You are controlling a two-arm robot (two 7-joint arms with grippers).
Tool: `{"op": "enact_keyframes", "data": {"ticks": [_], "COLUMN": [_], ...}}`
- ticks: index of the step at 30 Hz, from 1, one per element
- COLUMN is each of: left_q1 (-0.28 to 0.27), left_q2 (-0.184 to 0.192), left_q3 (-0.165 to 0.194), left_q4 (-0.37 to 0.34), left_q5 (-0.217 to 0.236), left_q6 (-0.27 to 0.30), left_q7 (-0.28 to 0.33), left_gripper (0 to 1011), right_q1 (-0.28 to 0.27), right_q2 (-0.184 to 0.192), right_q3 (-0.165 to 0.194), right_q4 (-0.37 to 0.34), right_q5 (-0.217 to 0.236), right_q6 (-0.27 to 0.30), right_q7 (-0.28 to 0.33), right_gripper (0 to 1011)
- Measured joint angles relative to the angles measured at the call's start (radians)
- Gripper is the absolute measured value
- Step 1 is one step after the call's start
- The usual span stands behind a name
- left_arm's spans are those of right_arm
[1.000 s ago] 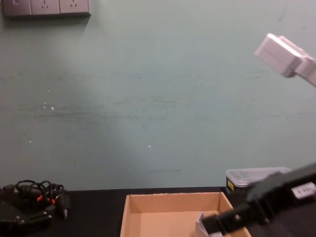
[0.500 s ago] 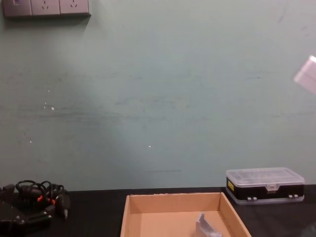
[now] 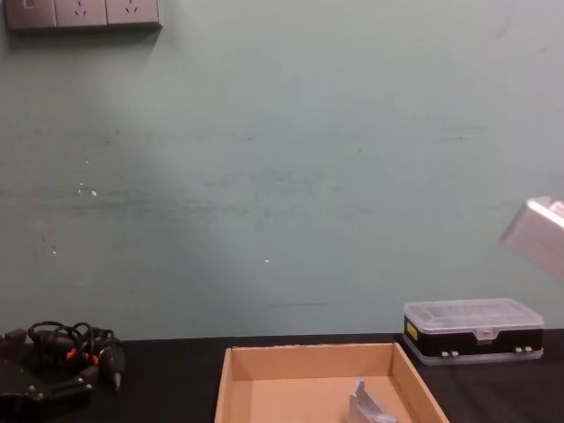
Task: Use one hand to pick up the angle iron from the table and place it into the box.
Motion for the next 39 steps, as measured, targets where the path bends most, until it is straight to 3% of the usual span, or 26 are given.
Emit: {"op": "enact_keyframes", "data": {"ticks": [11, 33, 39], "left_q1": [0.0, 0.0, 0.0], "left_q2": [0.0, 0.0, 0.0], "left_q3": [0.0, 0.0, 0.0], "left_q4": [0.0, 0.0, 0.0], "left_q5": [0.0, 0.0, 0.0], "left_q6": [0.0, 0.0, 0.0], "left_q7": [0.0, 0.0, 0.0], "left_gripper": [1011, 1011, 1011], "right_q1": [0.006, 0.007, 0.007], "right_q2": [-0.047, -0.097, -0.096], "right_q3": [-0.011, -0.002, -0.002], "right_q4": [0.043, 0.099, 0.098], "right_q5": [-0.034, -0.102, -0.101], "right_q6": [0.015, -0.006, -0.006], "right_q7": [-0.003, 0.015, 0.015], "right_gripper": [1003, 1003, 1003]}}
